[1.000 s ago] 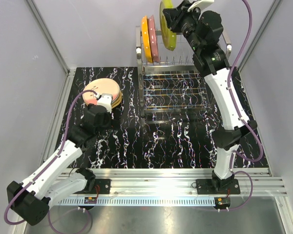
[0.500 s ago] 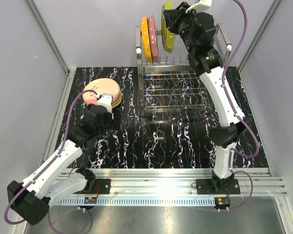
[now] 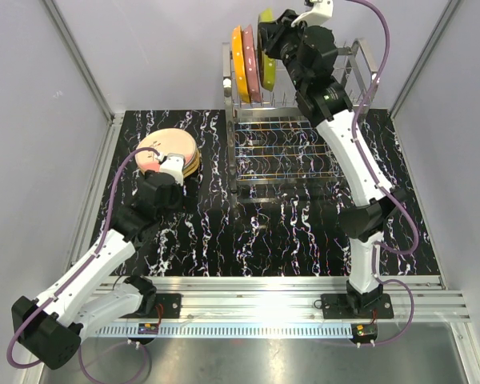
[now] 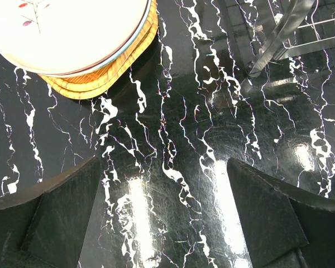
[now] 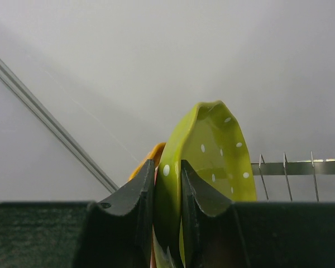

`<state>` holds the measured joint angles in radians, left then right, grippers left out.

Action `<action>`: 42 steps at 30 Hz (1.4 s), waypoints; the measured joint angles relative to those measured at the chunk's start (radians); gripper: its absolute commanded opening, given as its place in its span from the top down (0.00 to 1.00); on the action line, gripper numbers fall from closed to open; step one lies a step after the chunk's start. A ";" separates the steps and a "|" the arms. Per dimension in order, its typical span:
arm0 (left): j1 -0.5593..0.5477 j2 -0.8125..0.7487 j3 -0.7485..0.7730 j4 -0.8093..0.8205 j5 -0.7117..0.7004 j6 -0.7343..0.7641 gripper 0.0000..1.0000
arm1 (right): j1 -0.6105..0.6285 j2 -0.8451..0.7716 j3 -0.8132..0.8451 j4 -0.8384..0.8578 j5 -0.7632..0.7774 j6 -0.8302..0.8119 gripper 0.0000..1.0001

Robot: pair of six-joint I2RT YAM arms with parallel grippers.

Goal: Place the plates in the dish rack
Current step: Insert the plate into the dish rack

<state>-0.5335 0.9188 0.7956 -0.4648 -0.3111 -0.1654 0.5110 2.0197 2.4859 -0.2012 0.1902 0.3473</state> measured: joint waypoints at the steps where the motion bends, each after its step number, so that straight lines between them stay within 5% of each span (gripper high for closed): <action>1: 0.000 0.000 0.000 0.000 0.000 0.000 0.01 | 0.002 0.000 -0.008 0.006 0.004 -0.001 1.00; 18: 0.000 0.000 0.000 0.000 0.014 0.000 0.01 | 0.023 -0.047 -0.222 0.146 0.061 -0.017 1.00; 32: 0.000 0.000 0.000 0.000 0.020 0.000 0.01 | 0.024 -0.098 -0.330 0.234 0.064 -0.015 0.66; 42: 0.000 0.000 0.000 0.000 0.023 0.000 0.01 | 0.024 -0.134 -0.330 0.273 0.060 -0.018 0.59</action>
<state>-0.5335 0.9184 0.7956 -0.4648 -0.2882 -0.1654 0.5354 1.8854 2.1555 0.0719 0.2501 0.3298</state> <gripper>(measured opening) 0.987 0.406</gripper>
